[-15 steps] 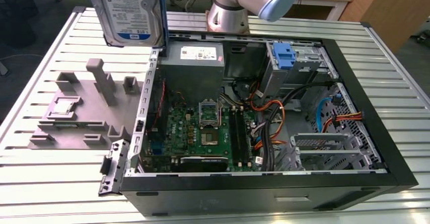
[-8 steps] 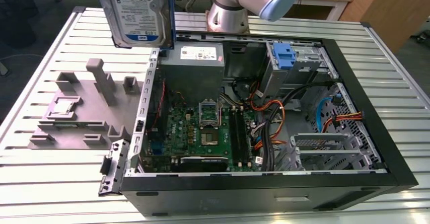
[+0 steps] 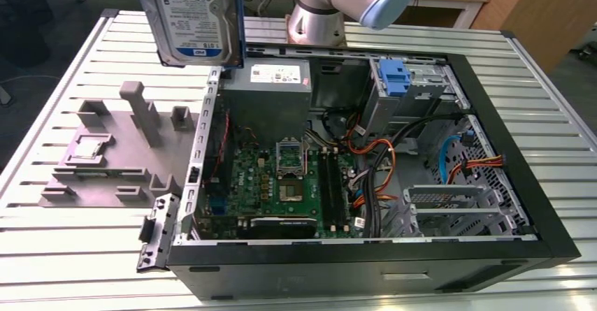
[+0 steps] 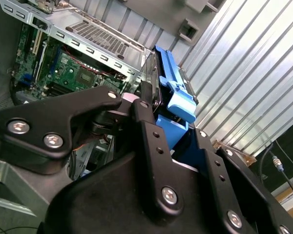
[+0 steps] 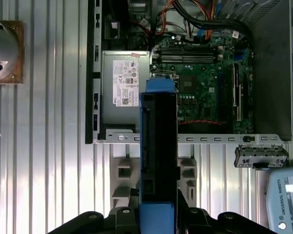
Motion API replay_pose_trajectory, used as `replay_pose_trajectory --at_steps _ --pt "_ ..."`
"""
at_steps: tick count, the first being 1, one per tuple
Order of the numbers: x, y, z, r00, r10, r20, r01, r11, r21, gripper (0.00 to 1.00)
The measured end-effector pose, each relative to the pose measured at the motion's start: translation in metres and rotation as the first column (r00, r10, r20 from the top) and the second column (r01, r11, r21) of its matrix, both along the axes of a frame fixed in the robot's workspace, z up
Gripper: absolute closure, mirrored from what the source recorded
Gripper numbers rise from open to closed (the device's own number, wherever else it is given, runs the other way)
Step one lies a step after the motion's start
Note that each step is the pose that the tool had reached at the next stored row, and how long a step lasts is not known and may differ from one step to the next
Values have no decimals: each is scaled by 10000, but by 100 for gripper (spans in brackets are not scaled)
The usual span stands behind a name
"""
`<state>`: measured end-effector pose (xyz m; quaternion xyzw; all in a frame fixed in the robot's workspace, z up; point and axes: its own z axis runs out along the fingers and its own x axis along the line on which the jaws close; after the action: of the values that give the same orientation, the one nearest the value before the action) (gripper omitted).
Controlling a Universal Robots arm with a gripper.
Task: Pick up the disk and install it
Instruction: 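Pick up the disk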
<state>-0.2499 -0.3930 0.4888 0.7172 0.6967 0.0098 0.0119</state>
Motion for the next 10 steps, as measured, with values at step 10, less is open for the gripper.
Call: replay_pose_trajectory --at_steps 10 --pt "0 0 0 9996 0 268 0 10000 0 63"
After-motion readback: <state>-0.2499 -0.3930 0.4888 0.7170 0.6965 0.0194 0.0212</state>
